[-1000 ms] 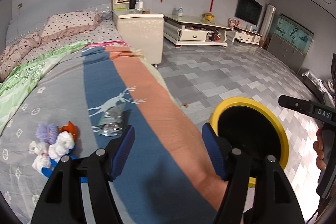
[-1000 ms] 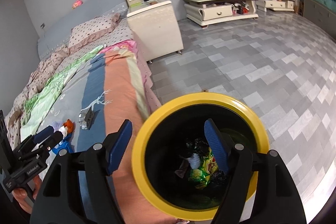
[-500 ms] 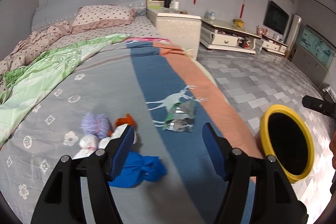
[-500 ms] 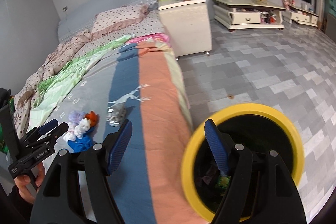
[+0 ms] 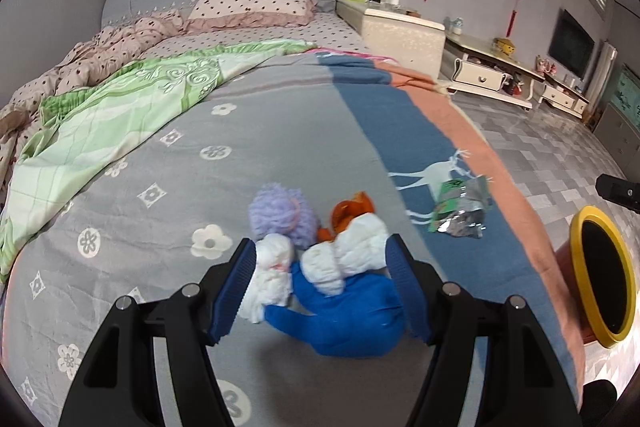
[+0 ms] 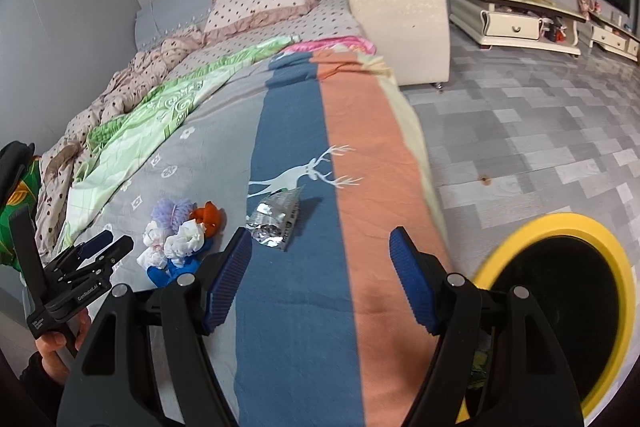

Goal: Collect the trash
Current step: 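Move both tools back to the bed toward the snack wrapper and tissues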

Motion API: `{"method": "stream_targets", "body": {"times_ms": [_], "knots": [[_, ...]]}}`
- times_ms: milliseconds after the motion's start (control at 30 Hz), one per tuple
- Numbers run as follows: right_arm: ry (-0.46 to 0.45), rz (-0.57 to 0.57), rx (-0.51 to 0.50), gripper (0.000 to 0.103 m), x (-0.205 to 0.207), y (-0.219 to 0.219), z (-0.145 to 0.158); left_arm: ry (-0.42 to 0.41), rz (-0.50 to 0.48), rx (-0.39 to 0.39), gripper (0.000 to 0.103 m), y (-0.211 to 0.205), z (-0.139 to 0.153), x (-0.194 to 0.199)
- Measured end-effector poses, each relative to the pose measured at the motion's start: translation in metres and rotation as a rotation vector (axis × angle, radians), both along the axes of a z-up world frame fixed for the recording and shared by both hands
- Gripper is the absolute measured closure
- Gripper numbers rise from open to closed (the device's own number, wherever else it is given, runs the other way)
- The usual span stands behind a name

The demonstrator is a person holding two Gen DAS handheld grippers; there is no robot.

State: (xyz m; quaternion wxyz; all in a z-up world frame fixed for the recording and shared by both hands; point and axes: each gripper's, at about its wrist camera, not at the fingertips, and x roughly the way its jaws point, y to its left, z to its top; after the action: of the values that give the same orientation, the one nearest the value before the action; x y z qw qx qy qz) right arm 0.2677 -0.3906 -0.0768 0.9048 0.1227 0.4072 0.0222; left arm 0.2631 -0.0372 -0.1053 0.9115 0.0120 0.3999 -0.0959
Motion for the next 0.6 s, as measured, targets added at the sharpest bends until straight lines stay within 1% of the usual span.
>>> {"method": "stream_targets", "body": {"times_ms": [300, 433, 600], "knots": [[0.064, 0.021, 0.006, 0.035, 0.054, 0.023, -0.037, 0.064, 0.054, 0.000, 0.039, 0.034, -0.040, 0.023], [0.098, 0.018, 0.022, 0.035, 0.078, 0.029, -0.057, 0.097, 0.089, -0.028, 0.039, 0.050, -0.055, 0.037], [0.136, -0.011, 0.031, 0.035, 0.097, 0.031, -0.077, 0.102, 0.093, -0.059, 0.039, 0.056, -0.065, 0.049]]}}
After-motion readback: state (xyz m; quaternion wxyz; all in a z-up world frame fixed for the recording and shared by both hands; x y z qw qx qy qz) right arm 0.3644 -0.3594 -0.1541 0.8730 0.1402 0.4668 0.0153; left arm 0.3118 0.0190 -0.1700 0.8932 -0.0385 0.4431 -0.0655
